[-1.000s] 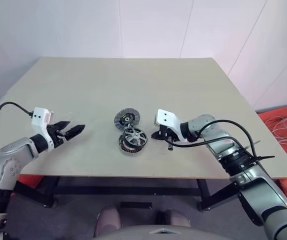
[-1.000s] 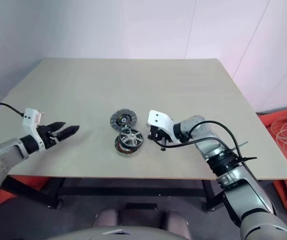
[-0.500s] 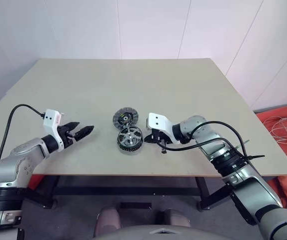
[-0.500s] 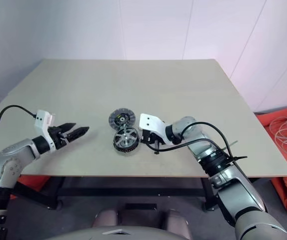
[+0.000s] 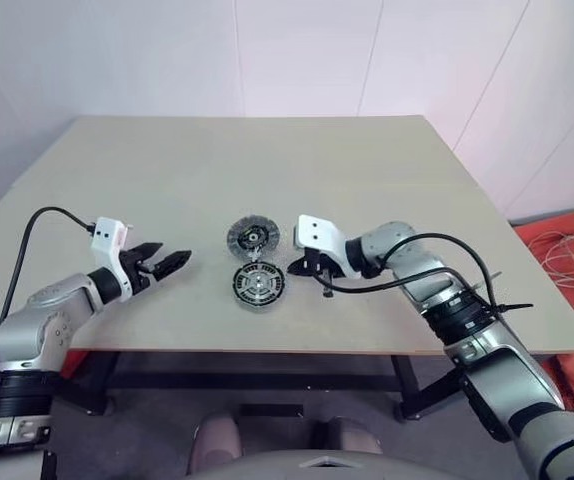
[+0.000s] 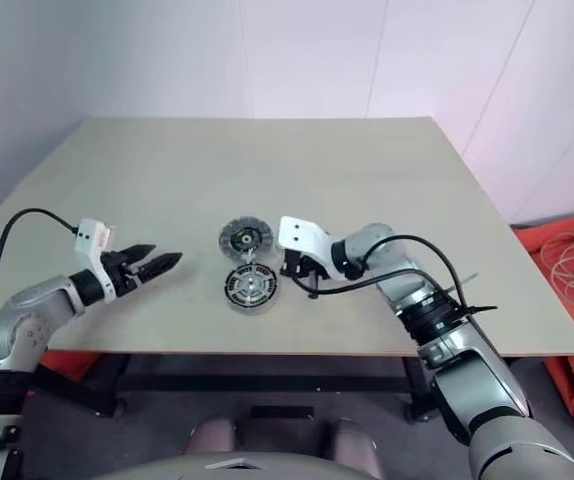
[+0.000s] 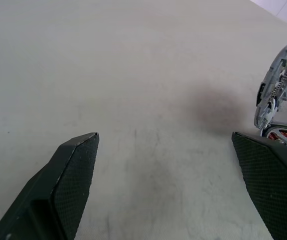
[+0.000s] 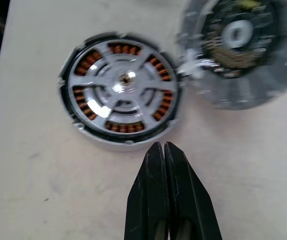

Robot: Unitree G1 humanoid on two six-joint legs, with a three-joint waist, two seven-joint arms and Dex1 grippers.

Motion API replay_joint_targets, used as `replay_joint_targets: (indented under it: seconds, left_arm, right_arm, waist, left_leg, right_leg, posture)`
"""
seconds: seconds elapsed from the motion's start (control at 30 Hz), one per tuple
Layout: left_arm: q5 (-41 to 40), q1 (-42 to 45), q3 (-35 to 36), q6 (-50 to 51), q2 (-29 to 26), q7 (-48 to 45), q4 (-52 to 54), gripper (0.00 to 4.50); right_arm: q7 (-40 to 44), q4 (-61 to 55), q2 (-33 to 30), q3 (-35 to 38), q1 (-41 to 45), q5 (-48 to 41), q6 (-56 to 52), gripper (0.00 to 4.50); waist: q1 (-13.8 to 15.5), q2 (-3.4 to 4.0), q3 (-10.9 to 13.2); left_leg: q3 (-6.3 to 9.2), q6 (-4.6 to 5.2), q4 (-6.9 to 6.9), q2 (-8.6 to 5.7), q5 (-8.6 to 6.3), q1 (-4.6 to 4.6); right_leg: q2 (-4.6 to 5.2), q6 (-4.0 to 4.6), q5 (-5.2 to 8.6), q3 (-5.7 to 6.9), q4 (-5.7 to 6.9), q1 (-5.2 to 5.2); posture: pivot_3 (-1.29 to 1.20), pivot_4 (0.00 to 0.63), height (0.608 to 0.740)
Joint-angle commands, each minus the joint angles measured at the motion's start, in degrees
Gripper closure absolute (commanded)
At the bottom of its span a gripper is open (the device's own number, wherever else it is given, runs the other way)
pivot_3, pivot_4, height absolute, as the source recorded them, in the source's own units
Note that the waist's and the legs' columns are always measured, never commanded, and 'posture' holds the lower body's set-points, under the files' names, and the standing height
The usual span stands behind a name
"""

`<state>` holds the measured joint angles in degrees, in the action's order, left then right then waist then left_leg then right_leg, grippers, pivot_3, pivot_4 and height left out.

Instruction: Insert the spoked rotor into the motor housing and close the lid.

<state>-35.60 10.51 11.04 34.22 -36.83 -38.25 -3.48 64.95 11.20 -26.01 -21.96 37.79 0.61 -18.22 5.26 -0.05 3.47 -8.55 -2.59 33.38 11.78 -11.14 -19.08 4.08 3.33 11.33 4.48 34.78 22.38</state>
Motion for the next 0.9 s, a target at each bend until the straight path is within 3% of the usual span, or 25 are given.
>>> replay_joint_targets:
  seconds: [0.03,0.23,0.4,0.63,0.9]
  left_arm:
    - [0.6,1.5,1.3,-0.5,0.3,-0.5,0.7,0.0]
    - [2.0,1.8,1.0,-1.5,1.3,-0.7,0.6,0.0]
    - [4.3,1.3,0.9,-3.9,2.1,-0.7,0.7,0.0]
    - [4.3,0.1,1.8,-3.1,2.3,-0.6,2.1,0.0]
    - [4.1,-0.7,2.2,-2.8,2.4,0.0,3.0,0.0]
  right_arm:
    - [-1.0,-4.1,2.0,5.3,2.1,-5.6,-1.9,4.47]
    - [-3.8,-5.9,8.7,6.3,0.5,-10.3,-5.6,4.47]
    - [-5.5,-0.1,14.0,4.7,-1.0,-10.7,-5.1,4.47]
    - [-3.9,8.6,13.2,-1.9,-0.9,-5.7,-5.9,4.47]
    - [-2.7,7.7,12.0,-1.9,-0.7,-5.9,-5.9,4.47]
  waist:
    - [0.1,0.0,0.0]
    - [0.0,0.0,0.0]
    - [0.1,0.0,0.0]
    - [0.1,0.0,0.0]
    - [0.2,0.02,0.0]
  left_leg:
    - [0.0,0.0,0.0,0.0,0.0,0.0]
    - [0.0,0.0,-0.04,0.01,0.0,0.01]
    - [0.02,0.0,-0.04,-0.01,0.0,0.0]
    - [0.02,0.0,-0.04,-0.02,0.0,0.0]
    - [0.02,0.0,-0.06,-0.03,0.0,0.05]
  right_leg:
    - [0.0,0.0,0.0,0.0,0.0,0.0]
    - [-0.01,0.01,0.0,0.0,0.0,0.01]
    - [0.01,0.0,0.0,0.0,-0.02,0.02]
    - [0.04,0.0,0.0,0.0,-0.02,0.0]
    - [0.06,-0.01,0.01,0.0,-0.03,-0.13]
  posture:
    - [0.0,0.0,0.74]
    - [0.0,0.0,0.74]
    - [0.0,0.0,0.74]
    - [0.0,0.0,0.74]
    - [0.0,0.0,0.74]
